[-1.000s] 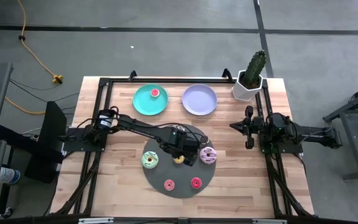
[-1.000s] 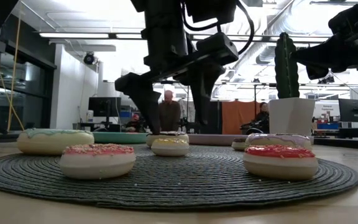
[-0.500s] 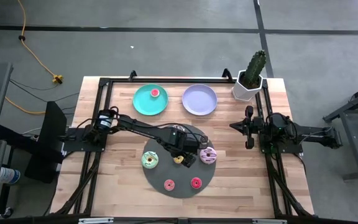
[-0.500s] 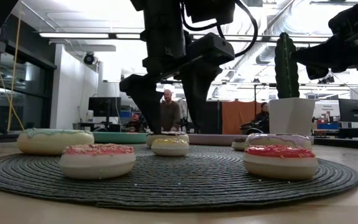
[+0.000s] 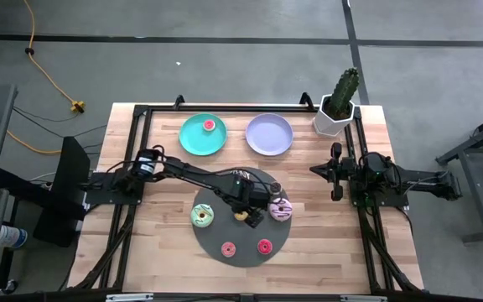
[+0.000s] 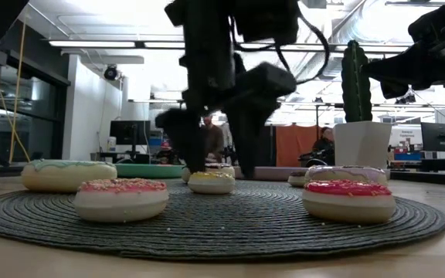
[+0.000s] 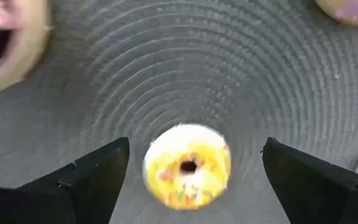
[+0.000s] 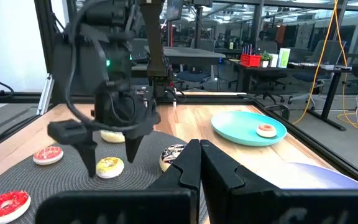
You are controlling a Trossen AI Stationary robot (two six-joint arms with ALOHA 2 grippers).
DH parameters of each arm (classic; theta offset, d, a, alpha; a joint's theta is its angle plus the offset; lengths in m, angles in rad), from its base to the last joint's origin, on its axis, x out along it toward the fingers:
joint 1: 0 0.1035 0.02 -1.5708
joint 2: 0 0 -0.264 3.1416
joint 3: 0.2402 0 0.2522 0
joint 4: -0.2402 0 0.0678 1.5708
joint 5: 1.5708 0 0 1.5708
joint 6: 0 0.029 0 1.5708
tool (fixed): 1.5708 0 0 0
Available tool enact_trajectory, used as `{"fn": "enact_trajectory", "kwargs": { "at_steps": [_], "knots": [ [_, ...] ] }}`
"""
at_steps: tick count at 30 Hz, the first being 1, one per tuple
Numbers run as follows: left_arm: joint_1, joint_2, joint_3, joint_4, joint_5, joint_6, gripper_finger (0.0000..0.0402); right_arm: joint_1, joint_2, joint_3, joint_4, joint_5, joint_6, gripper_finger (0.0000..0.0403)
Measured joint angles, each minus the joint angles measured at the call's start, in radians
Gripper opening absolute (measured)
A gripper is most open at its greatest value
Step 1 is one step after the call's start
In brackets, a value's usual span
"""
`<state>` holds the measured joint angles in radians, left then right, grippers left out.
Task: Pick & Place donuts
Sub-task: Put the small yellow donut on the green plate
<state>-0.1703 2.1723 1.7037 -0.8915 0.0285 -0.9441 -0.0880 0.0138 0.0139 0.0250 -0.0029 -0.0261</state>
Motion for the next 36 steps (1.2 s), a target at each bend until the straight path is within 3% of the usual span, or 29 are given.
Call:
{"fn": "enact_trajectory", "kwargs": {
  "at_steps": [15, 28, 36],
  "knots": [
    [0.0, 0.021, 0.009, -0.048, 0.077, 0.009, 0.0352, 0.0, 0.0, 0.0, 0.0, 0.0, 0.0, 0.0],
    [0.0, 0.022, 0.011, -0.073, 0.077, 0.016, 0.0269, 0.0, 0.0, 0.0, 0.0, 0.0, 0.0, 0.0],
    [0.0, 0.023, 0.011, -0.08, 0.093, 0.008, 0.0245, 0.0, 0.0, 0.0, 0.0, 0.0, 0.0, 0.0]
  ]
}}
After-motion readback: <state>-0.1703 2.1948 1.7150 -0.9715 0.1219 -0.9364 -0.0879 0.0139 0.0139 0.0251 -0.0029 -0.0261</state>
